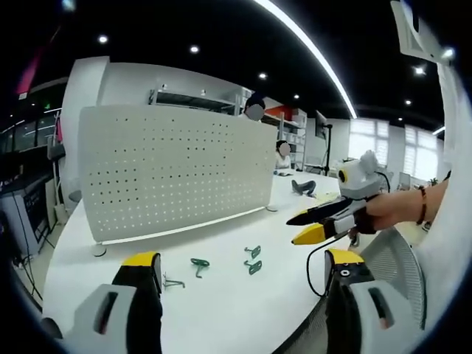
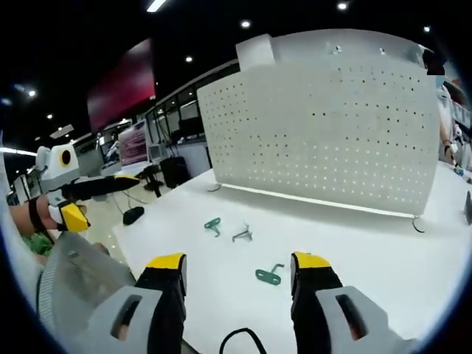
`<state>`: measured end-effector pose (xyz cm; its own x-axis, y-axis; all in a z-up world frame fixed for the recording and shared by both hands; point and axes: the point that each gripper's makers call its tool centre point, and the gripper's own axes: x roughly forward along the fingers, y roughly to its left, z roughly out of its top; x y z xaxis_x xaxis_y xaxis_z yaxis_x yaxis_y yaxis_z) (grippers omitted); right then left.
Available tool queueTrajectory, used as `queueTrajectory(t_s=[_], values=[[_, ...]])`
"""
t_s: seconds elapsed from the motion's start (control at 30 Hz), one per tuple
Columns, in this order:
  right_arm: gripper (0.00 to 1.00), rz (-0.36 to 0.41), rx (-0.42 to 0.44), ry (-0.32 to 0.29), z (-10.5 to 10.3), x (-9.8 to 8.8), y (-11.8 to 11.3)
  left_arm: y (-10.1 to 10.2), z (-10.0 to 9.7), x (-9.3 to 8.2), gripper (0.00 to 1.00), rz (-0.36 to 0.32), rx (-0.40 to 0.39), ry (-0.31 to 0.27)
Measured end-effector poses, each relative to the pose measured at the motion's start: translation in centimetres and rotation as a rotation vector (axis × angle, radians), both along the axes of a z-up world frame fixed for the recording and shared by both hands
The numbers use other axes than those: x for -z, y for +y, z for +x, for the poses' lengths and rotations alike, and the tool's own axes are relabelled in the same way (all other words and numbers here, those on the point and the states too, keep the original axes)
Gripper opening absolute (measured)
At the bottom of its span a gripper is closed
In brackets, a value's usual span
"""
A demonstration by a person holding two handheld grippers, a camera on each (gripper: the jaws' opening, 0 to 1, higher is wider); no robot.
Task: Insert the hook assembly into the mounting plate slot until the hook locks in place.
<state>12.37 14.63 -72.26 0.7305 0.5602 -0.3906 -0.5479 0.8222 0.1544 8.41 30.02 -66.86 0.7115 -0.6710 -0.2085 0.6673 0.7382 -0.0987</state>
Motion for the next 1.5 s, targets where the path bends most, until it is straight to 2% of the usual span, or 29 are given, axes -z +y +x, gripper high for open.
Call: queueTrajectory(t_s=[0.27, 0.57, 0.67, 0.8, 1.03, 1.27, 1.43, 1.5], values=[[0.54, -0.006, 0.021, 0.053, 1.3, 1.7, -0.4, 0.2, 0.3, 0.0, 0.94, 0.002, -0.022, -0.002], [0.51, -0.007, 0.043, 0.081, 2.7, 3.0, -0.9, 0.3, 0.6, 0.3, 0.93, 0.014, -0.043, 0.007], [0.51, -0.030, 0.064, 0.090, 3.2, 3.7, -1.3, 0.2, 0.5, 0.3, 0.93, 0.014, -0.048, 0.011], [0.50, -0.015, 0.087, 0.104, 3.8, 4.3, -1.6, 0.1, 0.4, 0.4, 0.93, 0.019, -0.058, 0.019], [0.47, -0.058, 0.117, 0.142, 4.9, 6.0, -2.3, 0.0, 0.4, 0.5, 0.93, 0.026, -0.067, 0.029], [0.45, -0.080, 0.128, 0.164, 5.8, 6.9, -2.6, 0.2, 0.6, 0.5, 0.93, 0.034, -0.073, 0.036], [0.43, -0.068, 0.154, 0.196, 6.3, 7.7, -3.0, 0.2, 0.7, 0.5, 0.93, 0.038, -0.074, 0.041], [0.42, -0.075, 0.158, 0.191, 6.6, 8.0, -3.1, 0.2, 0.8, 0.5, 0.92, 0.039, -0.076, 0.040]])
